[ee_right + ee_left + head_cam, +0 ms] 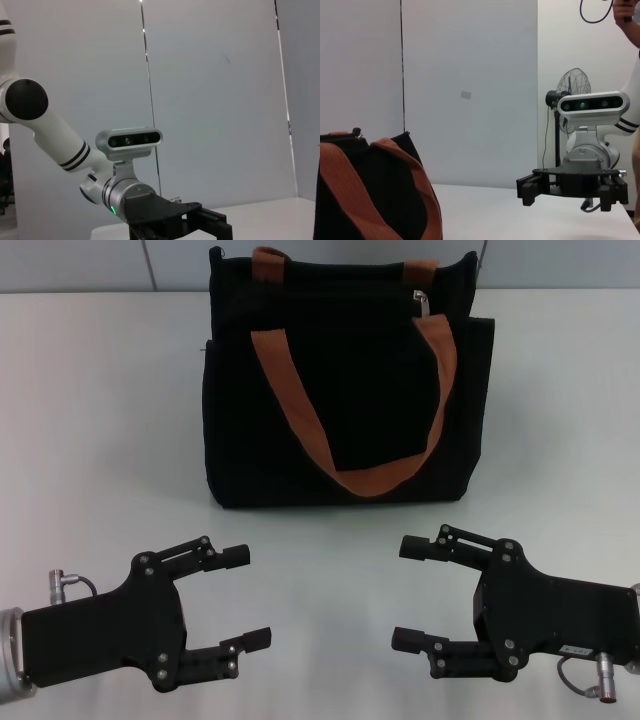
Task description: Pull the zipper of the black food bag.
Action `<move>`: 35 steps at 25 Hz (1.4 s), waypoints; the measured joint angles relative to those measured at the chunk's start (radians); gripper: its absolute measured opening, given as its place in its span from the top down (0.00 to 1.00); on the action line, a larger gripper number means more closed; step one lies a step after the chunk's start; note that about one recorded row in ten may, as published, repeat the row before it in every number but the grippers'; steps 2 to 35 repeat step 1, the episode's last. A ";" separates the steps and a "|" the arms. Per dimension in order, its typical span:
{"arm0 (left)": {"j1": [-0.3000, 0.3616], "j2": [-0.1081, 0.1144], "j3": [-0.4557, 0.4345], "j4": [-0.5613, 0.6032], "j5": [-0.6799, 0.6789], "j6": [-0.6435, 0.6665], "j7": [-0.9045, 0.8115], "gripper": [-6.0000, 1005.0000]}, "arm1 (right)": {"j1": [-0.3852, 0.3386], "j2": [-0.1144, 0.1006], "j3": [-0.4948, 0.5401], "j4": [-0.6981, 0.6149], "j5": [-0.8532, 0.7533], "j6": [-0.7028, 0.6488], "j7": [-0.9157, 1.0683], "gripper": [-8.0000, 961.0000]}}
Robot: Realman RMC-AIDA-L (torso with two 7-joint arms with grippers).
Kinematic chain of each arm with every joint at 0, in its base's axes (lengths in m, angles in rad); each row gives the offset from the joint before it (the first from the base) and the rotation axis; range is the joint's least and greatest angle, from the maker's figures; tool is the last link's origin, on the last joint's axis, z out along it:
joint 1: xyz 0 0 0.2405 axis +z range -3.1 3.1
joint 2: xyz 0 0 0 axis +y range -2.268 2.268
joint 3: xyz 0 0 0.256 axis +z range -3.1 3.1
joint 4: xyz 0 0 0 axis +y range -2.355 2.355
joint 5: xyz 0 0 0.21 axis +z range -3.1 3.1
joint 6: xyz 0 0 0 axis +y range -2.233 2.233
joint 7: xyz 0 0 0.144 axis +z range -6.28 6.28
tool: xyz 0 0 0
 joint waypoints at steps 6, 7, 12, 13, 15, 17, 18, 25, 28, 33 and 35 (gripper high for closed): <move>0.001 0.000 0.000 0.000 -0.001 0.001 -0.001 0.22 | 0.000 0.000 0.000 0.002 0.000 0.001 0.000 0.13; 0.001 0.000 0.000 0.000 -0.001 0.001 -0.001 0.22 | 0.000 0.000 0.000 0.002 0.000 0.001 0.000 0.13; 0.001 0.000 0.000 0.000 -0.001 0.001 -0.001 0.22 | 0.000 0.000 0.000 0.002 0.000 0.001 0.000 0.13; 0.001 0.000 0.000 0.000 -0.001 0.001 -0.001 0.22 | 0.000 0.000 0.000 0.002 0.000 0.001 0.000 0.13; 0.001 0.000 0.000 0.000 -0.001 0.001 -0.001 0.22 | 0.000 0.000 0.000 0.002 0.000 0.001 0.000 0.13; 0.001 0.000 0.000 0.000 -0.001 0.001 -0.001 0.22 | 0.000 0.000 0.000 0.002 0.000 0.001 0.000 0.13; 0.001 0.000 0.000 0.000 -0.001 0.001 -0.001 0.22 | 0.000 0.000 0.000 0.002 0.000 0.001 0.000 0.13; 0.001 0.000 0.000 0.000 -0.001 0.001 -0.001 0.22 | 0.000 0.000 0.000 0.002 0.000 0.001 0.000 0.13; 0.001 0.000 0.000 0.000 -0.001 0.001 -0.001 0.22 | 0.000 0.000 0.000 0.002 0.000 0.001 0.000 0.13; 0.001 0.000 0.000 0.000 -0.001 0.001 -0.001 0.22 | 0.000 0.000 0.000 0.002 0.000 0.001 0.000 0.13; 0.001 0.000 0.000 0.000 -0.001 0.001 -0.001 0.22 | 0.000 0.000 0.000 0.002 0.000 0.001 0.000 0.13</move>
